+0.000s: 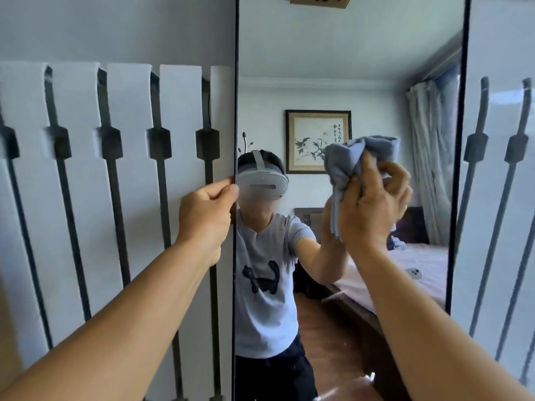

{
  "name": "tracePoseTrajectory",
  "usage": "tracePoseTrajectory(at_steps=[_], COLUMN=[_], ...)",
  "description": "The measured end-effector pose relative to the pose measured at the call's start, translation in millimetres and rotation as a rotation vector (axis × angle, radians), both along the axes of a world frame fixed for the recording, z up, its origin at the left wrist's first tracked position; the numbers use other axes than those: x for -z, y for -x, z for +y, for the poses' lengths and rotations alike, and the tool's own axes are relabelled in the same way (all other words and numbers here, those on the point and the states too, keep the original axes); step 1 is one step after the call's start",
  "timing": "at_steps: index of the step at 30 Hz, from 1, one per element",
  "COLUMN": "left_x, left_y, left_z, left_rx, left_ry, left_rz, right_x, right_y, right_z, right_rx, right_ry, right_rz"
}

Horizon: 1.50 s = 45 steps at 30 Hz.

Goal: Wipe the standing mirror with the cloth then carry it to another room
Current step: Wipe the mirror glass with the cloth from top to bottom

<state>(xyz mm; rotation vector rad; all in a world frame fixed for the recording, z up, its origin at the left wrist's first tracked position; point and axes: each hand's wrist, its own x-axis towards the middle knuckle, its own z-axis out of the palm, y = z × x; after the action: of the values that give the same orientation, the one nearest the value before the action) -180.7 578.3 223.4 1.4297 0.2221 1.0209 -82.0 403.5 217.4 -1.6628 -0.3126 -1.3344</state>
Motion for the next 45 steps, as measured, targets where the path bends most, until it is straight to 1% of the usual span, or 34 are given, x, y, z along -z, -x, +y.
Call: tracePoseTrajectory(at_steps=[6, 9, 12, 14, 18, 20, 22, 23, 24, 25, 27, 30, 32, 33, 35, 37, 40, 42, 45], left_x=[4, 7, 16, 25, 38, 44, 52, 56, 59, 61, 62, 60, 59, 59, 57, 56, 60, 63, 63], left_y=[-1, 1, 3, 5, 8, 9, 10, 11, 12, 12, 13, 15, 18, 18, 19, 18, 15, 15, 17], left_z=[4, 6, 7, 7, 2, 1, 1, 0, -1, -1, -1, -2, -3, -4, -3, -3, -4, -4, -5], left_rx=[0.029, 0.077, 0.103, 0.082, 0.036, 0.039, 0.03, 0.024, 0.02, 0.018, 0.047, 0.124, 0.175, 0.192, 0.197, 0.175, 0.112, 0.101, 0.175], left_ry=[0.001, 0.036, 0.039, 0.033, 0.043, 0.043, 0.034, 0.021, 0.003, -0.008, 0.012, 0.062, 0.08, 0.096, 0.138, 0.17, 0.191, 0.184, 0.158], left_rz=[0.024, 0.045, 0.056, 0.077, 0.085, 0.094, 0.123, 0.135, 0.138, 0.139, 0.142, 0.145, 0.139, 0.134, 0.111, 0.092, 0.1, 0.103, 0.109], right_x=[22, 33, 31, 30, 45, 55, 60, 61, 63, 66, 71, 76, 83, 89, 96, 90, 61, 26, -33], right_y=[49, 62, 55, 38, -6, -23, -25, -22, -18, -13, 1, 31, 49, 57, 67, 67, 60, 56, 49], right_z=[80, 99, 77, 50, -20, -51, -66, -68, -65, -58, -36, 8, 39, 52, 72, 80, 79, 81, 88], right_rx=[-0.126, -0.164, -0.168, -0.139, -0.045, -0.022, -0.06, -0.07, -0.06, -0.029, 0.03, -0.021, -0.061, -0.075, -0.1, -0.133, -0.172, -0.171, -0.119], right_ry=[0.366, 0.422, 0.441, 0.343, -0.008, -0.157, -0.349, -0.413, -0.421, -0.375, -0.216, 0.063, 0.292, 0.391, 0.517, 0.521, 0.52, 0.558, 0.555], right_rz=[-0.042, -0.042, -0.118, -0.112, -0.052, 0.018, 0.08, 0.104, 0.132, 0.16, 0.188, 0.178, 0.114, 0.052, -0.085, -0.16, -0.191, -0.196, -0.193])
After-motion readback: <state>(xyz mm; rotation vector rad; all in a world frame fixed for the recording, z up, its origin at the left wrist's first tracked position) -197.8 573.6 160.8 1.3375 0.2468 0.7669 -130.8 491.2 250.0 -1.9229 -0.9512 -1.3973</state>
